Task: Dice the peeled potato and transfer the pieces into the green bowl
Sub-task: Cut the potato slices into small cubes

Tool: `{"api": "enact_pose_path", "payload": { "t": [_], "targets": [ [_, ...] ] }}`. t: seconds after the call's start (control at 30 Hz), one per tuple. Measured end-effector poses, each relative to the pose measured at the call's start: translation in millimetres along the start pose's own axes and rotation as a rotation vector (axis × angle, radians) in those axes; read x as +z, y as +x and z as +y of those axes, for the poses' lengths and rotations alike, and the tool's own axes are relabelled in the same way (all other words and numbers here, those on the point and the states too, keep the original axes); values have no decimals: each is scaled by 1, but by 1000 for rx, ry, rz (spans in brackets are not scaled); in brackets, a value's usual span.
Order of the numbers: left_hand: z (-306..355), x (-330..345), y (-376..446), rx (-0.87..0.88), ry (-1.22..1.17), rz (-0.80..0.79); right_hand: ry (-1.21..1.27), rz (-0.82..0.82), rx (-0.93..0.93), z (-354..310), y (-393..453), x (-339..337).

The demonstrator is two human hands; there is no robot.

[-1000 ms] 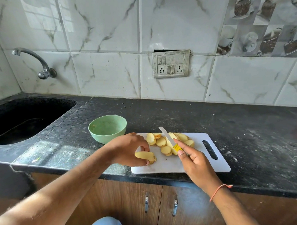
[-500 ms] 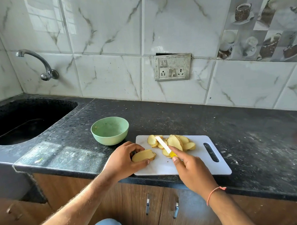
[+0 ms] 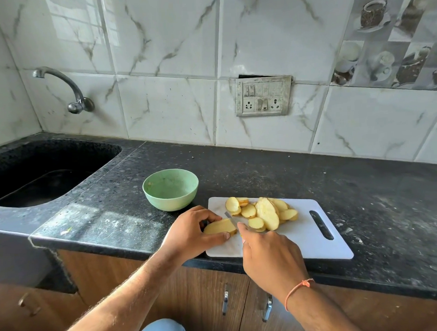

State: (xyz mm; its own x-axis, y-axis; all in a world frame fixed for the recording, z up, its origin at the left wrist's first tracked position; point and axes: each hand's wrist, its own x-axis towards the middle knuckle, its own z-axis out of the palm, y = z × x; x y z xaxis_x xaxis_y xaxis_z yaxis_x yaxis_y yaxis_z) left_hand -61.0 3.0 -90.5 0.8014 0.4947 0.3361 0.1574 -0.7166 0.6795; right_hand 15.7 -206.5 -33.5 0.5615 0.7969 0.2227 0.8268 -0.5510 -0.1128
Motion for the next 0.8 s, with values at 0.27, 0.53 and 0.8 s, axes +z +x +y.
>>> {"api": "enact_pose_path", "payload": {
  "t": [0.27,0.53,0.8],
  "targets": [
    [1,-1,2,2,8,6,-121,-105,17,-17,15,6],
    [3,2,-1,-10,33,38,-111,-123,-24,-5,-10,5],
    [0,2,-1,-2,26,32,-93,-123,-10,4,-42,2]
  ]
}}
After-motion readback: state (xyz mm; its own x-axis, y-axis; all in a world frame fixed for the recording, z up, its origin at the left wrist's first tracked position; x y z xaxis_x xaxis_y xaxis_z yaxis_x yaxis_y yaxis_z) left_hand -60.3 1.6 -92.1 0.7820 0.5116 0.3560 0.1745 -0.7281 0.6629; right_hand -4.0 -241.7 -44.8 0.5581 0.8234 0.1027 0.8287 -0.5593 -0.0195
